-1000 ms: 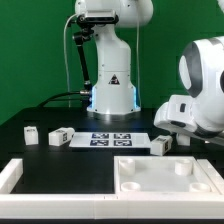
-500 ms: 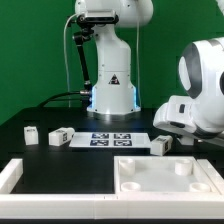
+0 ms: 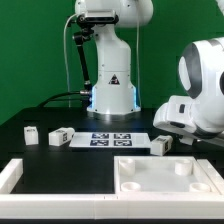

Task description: Assemble square table

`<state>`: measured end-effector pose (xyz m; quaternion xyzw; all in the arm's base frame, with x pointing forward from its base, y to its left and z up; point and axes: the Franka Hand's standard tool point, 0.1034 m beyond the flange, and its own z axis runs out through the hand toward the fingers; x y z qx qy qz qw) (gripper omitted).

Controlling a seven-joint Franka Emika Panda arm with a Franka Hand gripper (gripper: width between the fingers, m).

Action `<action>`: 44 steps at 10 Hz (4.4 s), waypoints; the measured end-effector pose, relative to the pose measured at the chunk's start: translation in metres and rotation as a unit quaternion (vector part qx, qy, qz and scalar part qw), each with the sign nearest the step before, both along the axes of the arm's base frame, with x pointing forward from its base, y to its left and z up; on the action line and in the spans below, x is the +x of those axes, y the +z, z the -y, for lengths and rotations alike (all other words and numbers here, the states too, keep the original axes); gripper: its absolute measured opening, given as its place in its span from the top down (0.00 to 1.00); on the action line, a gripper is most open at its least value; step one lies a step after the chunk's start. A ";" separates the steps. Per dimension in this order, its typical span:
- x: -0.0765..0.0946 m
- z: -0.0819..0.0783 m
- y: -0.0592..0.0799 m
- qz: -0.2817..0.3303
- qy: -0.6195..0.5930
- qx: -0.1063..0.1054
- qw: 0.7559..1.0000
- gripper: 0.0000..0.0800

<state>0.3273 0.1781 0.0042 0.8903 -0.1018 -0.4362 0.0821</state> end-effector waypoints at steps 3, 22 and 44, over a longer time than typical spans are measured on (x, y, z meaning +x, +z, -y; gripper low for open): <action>0.002 0.001 0.001 0.002 -0.001 0.001 1.000 0.64; 0.175 0.103 0.141 0.518 0.022 0.048 0.854 0.64; 0.291 0.070 0.128 0.673 0.136 0.054 0.725 0.64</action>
Offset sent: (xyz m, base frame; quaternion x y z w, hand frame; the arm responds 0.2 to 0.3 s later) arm 0.0391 -0.0175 0.0536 0.0303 0.0324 -0.0200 0.9988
